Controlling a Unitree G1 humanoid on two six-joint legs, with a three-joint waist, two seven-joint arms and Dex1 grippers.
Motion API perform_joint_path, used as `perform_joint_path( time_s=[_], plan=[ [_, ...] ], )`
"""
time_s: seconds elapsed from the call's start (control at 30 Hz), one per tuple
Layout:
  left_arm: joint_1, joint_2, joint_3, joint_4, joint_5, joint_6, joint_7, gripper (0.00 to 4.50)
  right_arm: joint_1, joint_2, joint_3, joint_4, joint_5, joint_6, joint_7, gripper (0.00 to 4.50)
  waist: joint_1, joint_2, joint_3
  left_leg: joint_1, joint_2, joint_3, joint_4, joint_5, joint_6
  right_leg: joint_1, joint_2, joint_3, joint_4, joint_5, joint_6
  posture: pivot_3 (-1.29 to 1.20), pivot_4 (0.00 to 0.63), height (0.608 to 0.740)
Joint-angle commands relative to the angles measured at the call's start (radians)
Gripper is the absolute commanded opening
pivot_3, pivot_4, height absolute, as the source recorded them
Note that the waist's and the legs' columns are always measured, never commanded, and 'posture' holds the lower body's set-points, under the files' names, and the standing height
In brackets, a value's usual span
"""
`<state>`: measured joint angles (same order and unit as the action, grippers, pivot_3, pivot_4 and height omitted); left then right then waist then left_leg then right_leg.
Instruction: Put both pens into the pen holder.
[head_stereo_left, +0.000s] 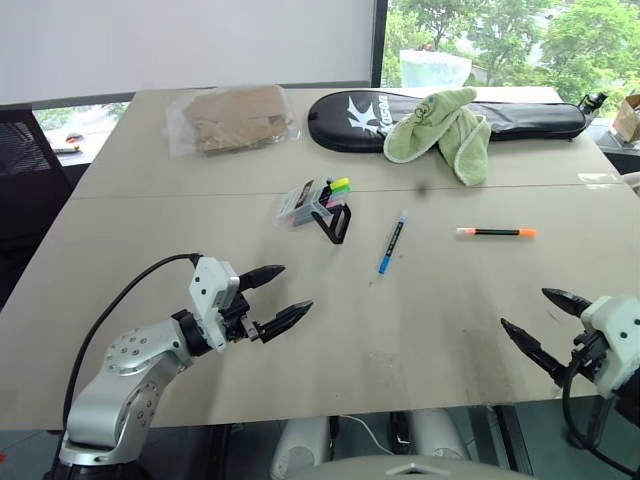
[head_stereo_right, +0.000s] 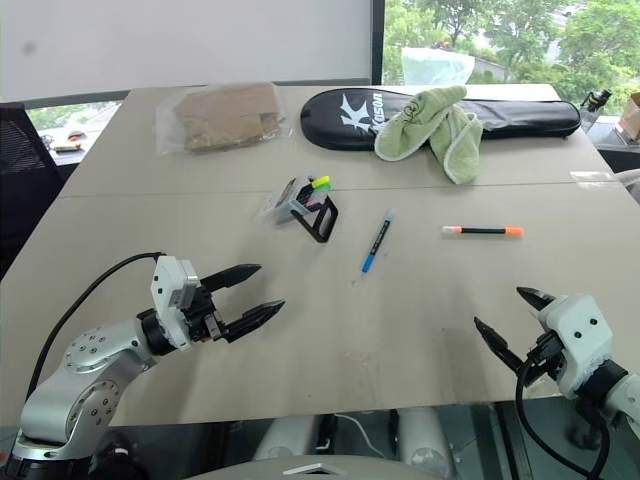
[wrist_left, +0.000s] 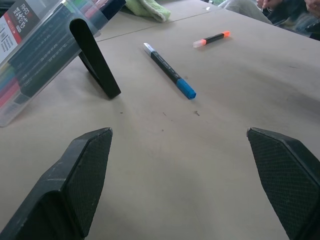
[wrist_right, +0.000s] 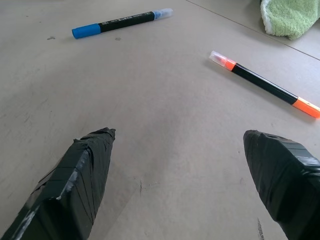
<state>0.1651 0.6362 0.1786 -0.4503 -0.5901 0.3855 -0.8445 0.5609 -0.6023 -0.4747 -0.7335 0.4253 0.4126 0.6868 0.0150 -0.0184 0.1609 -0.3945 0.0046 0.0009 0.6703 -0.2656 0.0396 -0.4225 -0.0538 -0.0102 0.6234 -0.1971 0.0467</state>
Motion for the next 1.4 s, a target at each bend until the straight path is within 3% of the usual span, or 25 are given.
perform_joint_path(
  time_s=[0.03,0.1,0.2,0.3,0.43,0.57,0.7,0.83,0.97,1.07,1.13,1.3,1.4],
  plan=[
    [-0.042,0.003,0.005,-0.055,-0.042,0.027,0.016,4.50,-0.057,-0.054,-0.020,-0.022,0.045,0.079,-0.010,4.40,0.000,0.000,0.000,0.000,0.000,0.000,0.000,0.000,0.000,0.000,0.000,0.000,0.000,0.000,0.000,0.00,0.150,0.740],
    [-0.114,-0.004,-0.006,-0.081,-0.086,0.069,0.035,4.50,-0.172,-0.179,0.029,-0.027,0.047,0.265,-0.042,4.40,-0.001,0.000,0.000,0.000,0.000,0.001,0.001,0.000,0.000,0.000,0.000,0.001,0.000,0.000,0.000,0.00,0.150,0.740],
    [-0.180,-0.010,-0.023,-0.089,-0.117,0.090,0.029,4.50,-0.355,-0.299,0.108,0.032,0.067,0.361,-0.016,4.40,-0.004,-0.001,0.000,0.002,0.000,0.004,0.003,0.000,0.000,0.001,-0.001,0.002,0.001,0.002,-0.003,0.00,0.150,0.740],
    [-0.238,-0.006,-0.060,-0.095,-0.135,0.089,-0.016,4.50,-0.597,-0.430,0.276,0.180,0.030,0.448,0.044,4.40,-0.003,-0.002,0.000,0.005,0.000,0.004,0.002,0.000,0.000,0.003,0.001,0.002,0.000,0.002,-0.003,0.00,0.150,0.740],
    [-0.295,0.000,-0.099,-0.101,-0.124,0.072,-0.051,4.50,-0.915,-0.494,0.524,0.427,-0.082,0.467,0.125,4.40,-0.003,-0.002,0.001,0.001,0.000,0.005,0.000,0.000,0.000,0.000,0.002,0.002,-0.001,0.004,-0.007,0.00,0.150,0.740],
    [-0.329,0.005,-0.126,-0.103,-0.104,0.055,-0.076,4.50,-1.257,-0.455,0.796,0.769,-0.280,0.372,0.279,4.40,-0.003,-0.001,0.001,-0.003,0.000,0.007,0.000,0.000,0.001,-0.005,0.002,0.004,-0.002,0.005,-0.007,0.00,0.150,0.740],
    [-0.323,0.014,-0.150,-0.135,-0.088,0.043,-0.089,4.50,-1.527,-0.333,1.011,1.233,-0.491,0.149,0.432,4.40,-0.016,-0.002,0.002,-0.003,-0.001,0.014,0.000,-0.001,0.002,-0.006,0.002,0.008,-0.003,0.005,-0.007,0.00,0.150,0.740],
    [-0.326,0.000,-0.150,-0.154,-0.102,0.047,-0.072,4.50,-1.680,-0.209,1.063,1.640,-0.605,-0.030,0.455,4.40,-0.020,-0.003,0.003,-0.005,-0.001,0.017,0.000,-0.001,0.002,-0.007,0.002,0.007,-0.003,0.006,-0.005,0.00,0.150,0.740],
    [-0.316,-0.023,-0.144,-0.174,-0.111,0.054,-0.034,4.50,-1.737,-0.147,1.050,1.867,-0.663,-0.134,0.456,2.62,-0.024,-0.003,0.003,-0.004,0.000,0.016,0.000,-0.001,0.002,-0.006,0.001,0.008,-0.003,0.007,-0.004,0.00,0.150,0.740],
    [-0.306,-0.029,-0.142,-0.182,-0.115,0.057,-0.016,4.50,-1.754,-0.138,1.033,1.925,-0.688,-0.174,0.480,1.04,-0.023,-0.003,0.003,-0.003,-0.001,0.014,0.001,-0.001,0.002,-0.005,0.000,0.008,-0.003,0.007,-0.004,0.00,0.150,0.740],
    [-0.302,-0.039,-0.140,-0.180,-0.129,0.064,0.003,4.50,-1.760,-0.141,1.023,1.933,-0.697,-0.181,0.511,0.29,-0.022,-0.002,0.003,-0.003,-0.001,0.013,0.001,-0.001,0.003,-0.005,0.000,0.009,-0.002,0.006,-0.005,0.00,0.150,0.740],
    [-0.333,-0.096,-0.126,-0.174,-0.241,0.188,0.148,4.50,-1.769,-0.161,0.937,1.908,-0.668,-0.120,0.567,0.13,-0.024,-0.002,0.003,-0.002,-0.001,0.012,0.001,-0.001,0.003,-0.005,0.000,0.009,0.001,0.007,-0.004,0.00,0.150,0.740],
    [-0.366,-0.102,-0.107,-0.168,-0.414,0.350,0.288,4.50,-1.735,-0.198,0.812,1.725,-0.551,0.089,0.660,0.13,-0.024,0.000,0.004,-0.002,-0.001,0.011,0.001,-0.001,0.003,-0.006,0.000,0.008,0.002,0.008,-0.003,0.00,0.150,0.740]
  ],
)
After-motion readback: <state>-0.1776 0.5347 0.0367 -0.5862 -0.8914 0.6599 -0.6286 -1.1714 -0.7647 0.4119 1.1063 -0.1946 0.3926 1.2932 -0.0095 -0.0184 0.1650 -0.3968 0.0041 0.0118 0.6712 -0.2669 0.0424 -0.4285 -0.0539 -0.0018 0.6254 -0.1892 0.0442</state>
